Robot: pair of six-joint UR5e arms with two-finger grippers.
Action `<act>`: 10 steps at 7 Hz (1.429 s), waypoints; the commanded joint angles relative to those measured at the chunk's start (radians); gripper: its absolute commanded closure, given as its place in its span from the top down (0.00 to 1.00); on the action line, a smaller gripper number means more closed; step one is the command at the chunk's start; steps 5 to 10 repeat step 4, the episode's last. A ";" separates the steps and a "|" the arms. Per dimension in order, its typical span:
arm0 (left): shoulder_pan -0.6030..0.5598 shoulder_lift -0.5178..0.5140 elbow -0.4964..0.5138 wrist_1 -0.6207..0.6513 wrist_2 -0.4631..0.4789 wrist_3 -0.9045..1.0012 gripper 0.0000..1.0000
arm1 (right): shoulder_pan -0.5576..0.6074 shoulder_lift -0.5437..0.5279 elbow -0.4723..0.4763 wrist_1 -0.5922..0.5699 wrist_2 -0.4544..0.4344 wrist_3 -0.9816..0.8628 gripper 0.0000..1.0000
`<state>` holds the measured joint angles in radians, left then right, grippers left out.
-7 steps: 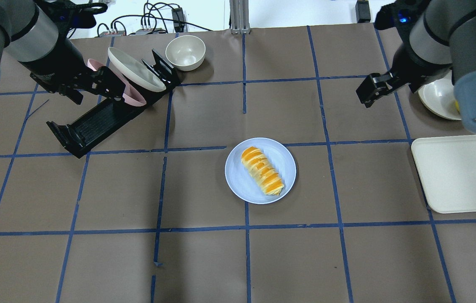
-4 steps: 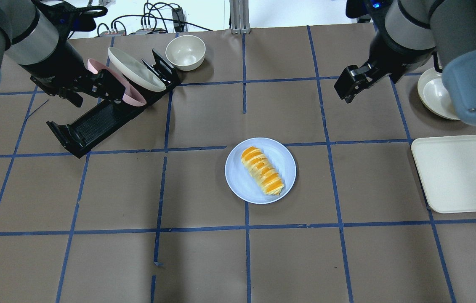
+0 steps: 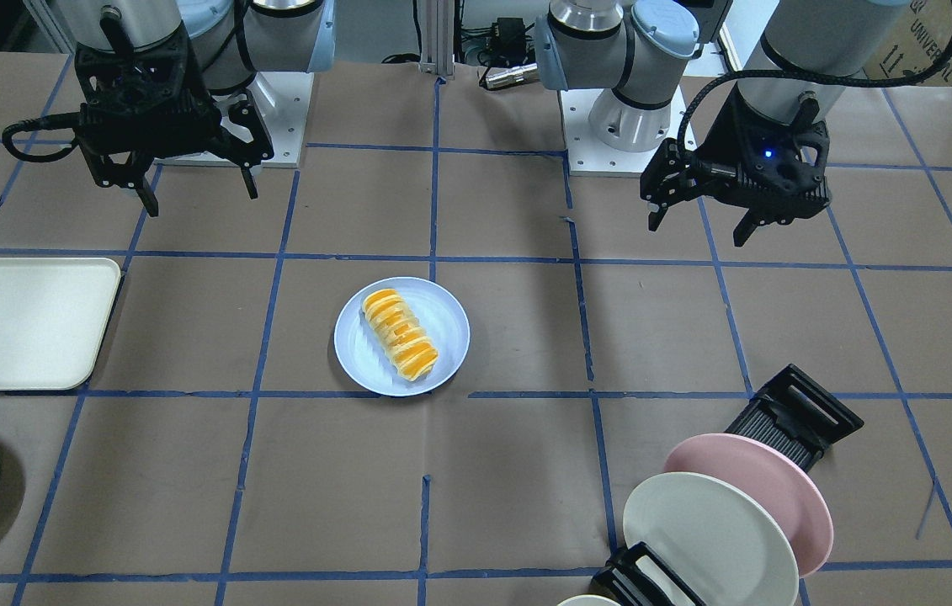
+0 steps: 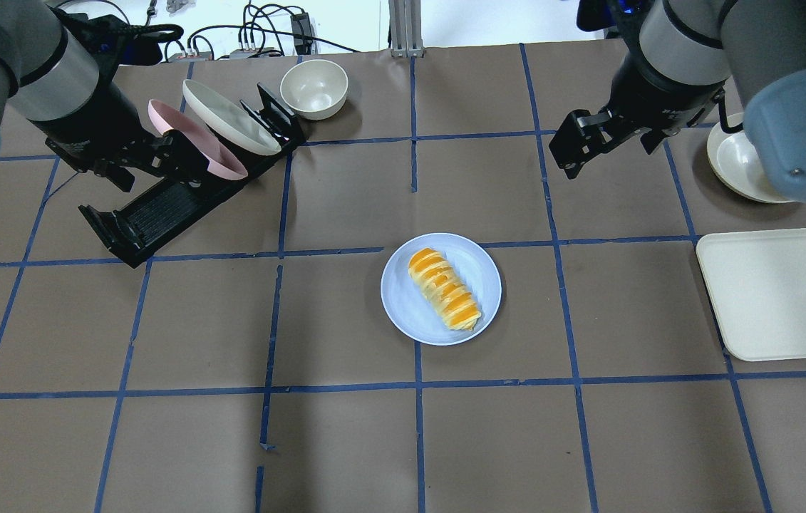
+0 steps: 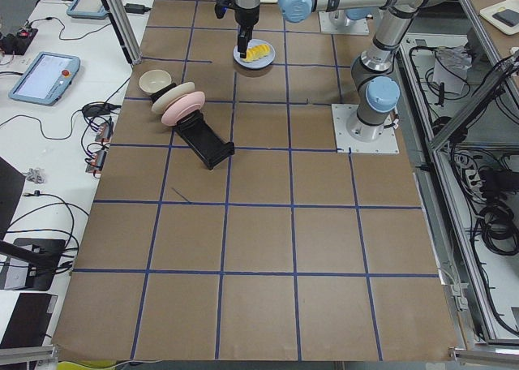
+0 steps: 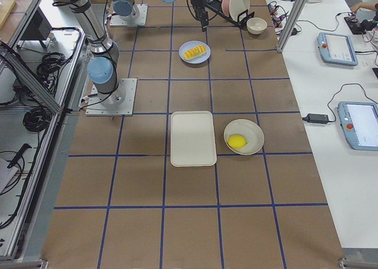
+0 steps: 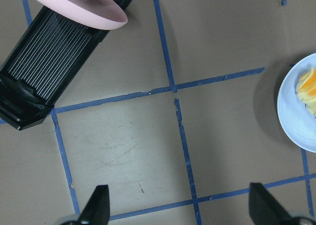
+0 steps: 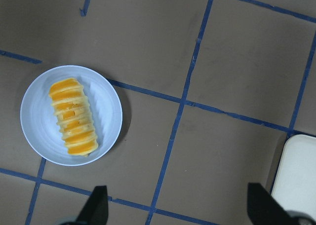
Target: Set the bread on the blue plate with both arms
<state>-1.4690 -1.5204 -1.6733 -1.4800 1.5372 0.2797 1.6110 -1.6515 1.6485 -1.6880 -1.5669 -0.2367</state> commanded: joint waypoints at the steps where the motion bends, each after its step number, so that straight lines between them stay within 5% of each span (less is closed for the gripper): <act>1: -0.001 -0.004 -0.002 0.004 0.004 0.001 1.00 | -0.003 -0.002 -0.001 0.030 -0.019 0.008 0.99; 10: -0.001 -0.001 -0.002 0.003 0.006 0.004 1.00 | -0.002 -0.004 0.001 0.031 -0.019 0.008 0.99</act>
